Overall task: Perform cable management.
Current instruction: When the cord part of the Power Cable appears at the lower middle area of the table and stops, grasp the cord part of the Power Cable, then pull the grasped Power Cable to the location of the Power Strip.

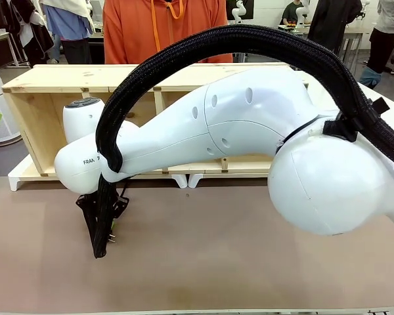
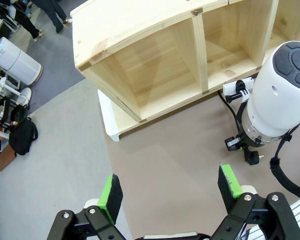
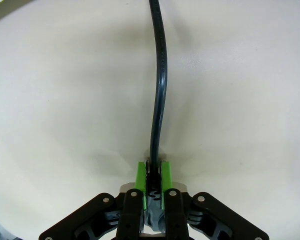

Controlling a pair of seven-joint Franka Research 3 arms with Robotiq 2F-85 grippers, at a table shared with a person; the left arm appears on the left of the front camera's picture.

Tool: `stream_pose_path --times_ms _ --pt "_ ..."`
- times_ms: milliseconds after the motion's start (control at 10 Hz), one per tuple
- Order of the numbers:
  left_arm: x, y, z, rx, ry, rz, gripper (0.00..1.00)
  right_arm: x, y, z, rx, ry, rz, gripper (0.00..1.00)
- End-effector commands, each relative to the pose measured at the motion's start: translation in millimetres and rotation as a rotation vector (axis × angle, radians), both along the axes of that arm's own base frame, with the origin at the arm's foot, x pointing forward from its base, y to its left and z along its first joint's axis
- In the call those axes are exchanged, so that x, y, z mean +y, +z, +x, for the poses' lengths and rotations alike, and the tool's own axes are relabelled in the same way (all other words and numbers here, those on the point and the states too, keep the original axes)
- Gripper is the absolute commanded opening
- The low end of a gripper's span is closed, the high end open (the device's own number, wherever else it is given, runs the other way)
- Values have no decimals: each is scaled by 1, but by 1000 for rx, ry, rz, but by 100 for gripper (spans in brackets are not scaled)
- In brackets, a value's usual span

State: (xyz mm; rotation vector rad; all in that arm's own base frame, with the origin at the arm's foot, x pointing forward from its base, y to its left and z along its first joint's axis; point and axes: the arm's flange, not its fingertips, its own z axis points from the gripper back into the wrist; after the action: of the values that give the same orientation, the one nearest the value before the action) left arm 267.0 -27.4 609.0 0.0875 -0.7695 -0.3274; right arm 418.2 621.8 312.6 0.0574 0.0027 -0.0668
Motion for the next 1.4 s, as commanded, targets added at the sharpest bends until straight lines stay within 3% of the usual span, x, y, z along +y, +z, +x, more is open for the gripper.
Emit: stream_pose_path --times_ms 0,100,1300 --pt "0 0 0 -1 2 2 100 8 3 7 -32 12 -20 0" --pt "0 0 0 -1 2 2 100 0 0 0 0 0 0 0" --pt "0 0 0 -1 2 2 100 0 0 0 0 0 0 0"
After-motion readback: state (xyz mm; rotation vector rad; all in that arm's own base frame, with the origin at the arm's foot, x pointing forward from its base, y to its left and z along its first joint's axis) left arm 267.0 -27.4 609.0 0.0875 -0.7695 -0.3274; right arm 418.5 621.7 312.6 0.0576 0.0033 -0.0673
